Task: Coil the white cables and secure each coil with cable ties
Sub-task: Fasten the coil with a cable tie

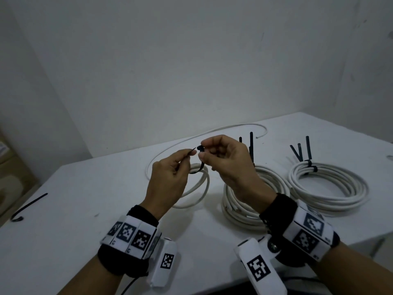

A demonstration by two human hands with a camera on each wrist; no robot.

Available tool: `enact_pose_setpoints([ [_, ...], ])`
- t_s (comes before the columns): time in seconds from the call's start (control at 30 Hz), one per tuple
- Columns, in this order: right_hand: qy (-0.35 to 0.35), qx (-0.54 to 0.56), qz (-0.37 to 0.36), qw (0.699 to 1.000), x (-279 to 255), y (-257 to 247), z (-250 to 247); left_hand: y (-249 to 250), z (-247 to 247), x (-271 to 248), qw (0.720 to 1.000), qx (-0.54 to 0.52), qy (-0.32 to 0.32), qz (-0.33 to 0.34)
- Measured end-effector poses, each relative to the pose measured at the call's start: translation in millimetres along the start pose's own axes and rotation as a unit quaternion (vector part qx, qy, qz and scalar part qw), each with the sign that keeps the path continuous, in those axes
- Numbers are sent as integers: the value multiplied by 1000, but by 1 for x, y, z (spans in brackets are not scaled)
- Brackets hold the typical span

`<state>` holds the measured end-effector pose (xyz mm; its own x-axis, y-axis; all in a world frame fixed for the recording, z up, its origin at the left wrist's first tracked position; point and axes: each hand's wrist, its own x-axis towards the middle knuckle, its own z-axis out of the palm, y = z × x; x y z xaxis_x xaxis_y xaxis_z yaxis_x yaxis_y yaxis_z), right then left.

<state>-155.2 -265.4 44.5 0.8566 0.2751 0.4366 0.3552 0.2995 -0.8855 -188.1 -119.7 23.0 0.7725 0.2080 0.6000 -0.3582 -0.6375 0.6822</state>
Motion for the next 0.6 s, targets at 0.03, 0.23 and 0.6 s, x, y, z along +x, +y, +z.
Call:
enact_pose_setpoints([
  [0.03,-3,1,0,1000,0,0,0,-1,-1,0,1000,-1,2,-1],
  [0.23,-12,-21,-5,1000,0,1,1,-4,-2,0,1000,9,0,5],
  [0.6,-18,-52,7,998,0,2,-4,-2,-1,-1,1000,20,-18,7],
])
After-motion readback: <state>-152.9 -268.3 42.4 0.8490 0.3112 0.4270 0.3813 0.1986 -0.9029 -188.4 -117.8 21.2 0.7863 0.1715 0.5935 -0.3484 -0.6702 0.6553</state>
